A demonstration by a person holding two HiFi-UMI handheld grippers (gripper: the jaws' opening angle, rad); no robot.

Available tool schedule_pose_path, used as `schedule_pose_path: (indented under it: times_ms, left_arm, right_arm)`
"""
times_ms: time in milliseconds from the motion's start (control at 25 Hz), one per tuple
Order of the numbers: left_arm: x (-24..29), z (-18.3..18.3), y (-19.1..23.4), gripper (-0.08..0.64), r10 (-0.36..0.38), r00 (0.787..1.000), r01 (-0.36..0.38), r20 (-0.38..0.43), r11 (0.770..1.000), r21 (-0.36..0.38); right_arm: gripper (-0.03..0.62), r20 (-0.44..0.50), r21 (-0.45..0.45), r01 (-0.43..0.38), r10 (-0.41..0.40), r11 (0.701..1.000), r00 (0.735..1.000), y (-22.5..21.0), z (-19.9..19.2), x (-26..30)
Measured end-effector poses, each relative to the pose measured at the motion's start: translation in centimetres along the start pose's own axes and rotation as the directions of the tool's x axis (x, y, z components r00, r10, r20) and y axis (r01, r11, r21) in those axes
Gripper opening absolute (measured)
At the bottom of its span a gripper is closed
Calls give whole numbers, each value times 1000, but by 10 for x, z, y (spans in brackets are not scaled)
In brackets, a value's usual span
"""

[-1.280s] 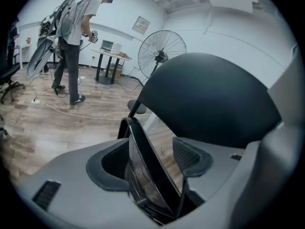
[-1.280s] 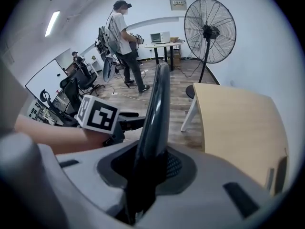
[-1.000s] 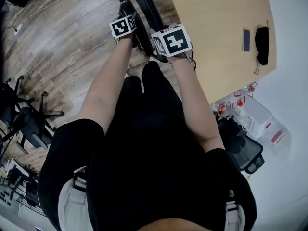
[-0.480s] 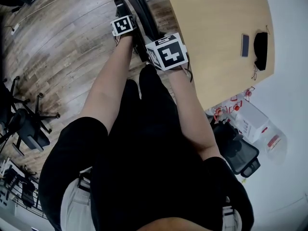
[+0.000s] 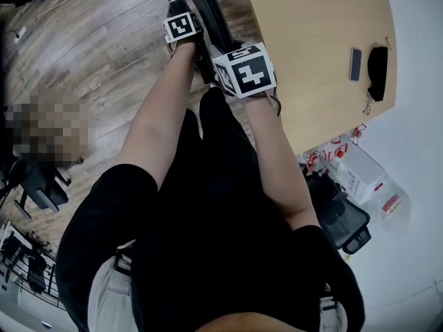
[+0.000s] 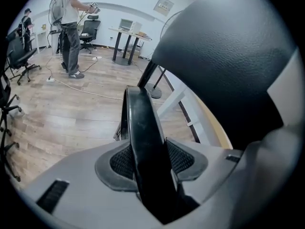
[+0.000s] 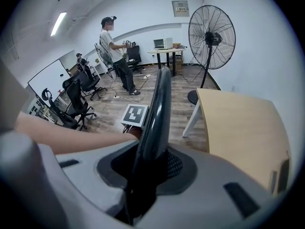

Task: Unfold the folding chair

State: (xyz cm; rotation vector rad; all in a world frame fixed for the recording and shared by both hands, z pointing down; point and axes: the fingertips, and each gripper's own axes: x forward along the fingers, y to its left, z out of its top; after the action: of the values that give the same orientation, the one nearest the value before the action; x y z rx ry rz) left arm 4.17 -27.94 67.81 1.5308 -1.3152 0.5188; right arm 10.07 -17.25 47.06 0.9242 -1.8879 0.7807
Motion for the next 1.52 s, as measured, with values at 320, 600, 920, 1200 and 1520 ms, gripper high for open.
schedule_pose_path:
  times_ms: [320, 600, 920, 1200, 1520]
  left_arm:
    - [-11, -3, 31, 178, -40, 999, 40, 6, 999, -36]
    - [-20, -8, 68, 178, -81, 997, 81, 0, 996, -49]
    - [-36, -12, 111, 178, -143, 990, 142, -2, 987, -77]
    - [-46, -18, 163, 181, -196, 981, 194, -2, 973, -124]
    - [-50, -27, 226, 184, -312, 949, 315, 43, 933, -173]
  right_arm:
    - [92, 15, -12, -16, 16, 1000, 1000, 24, 3, 4]
    - [94, 15, -16, -35, 35, 999, 999, 40, 6, 8]
    - [101, 21, -44, -35, 36, 998, 999, 69, 10, 17]
    - [101, 7, -14, -41, 41, 999, 999, 73, 7, 27]
    - [100, -1, 13, -79, 79, 997, 997, 72, 2, 41]
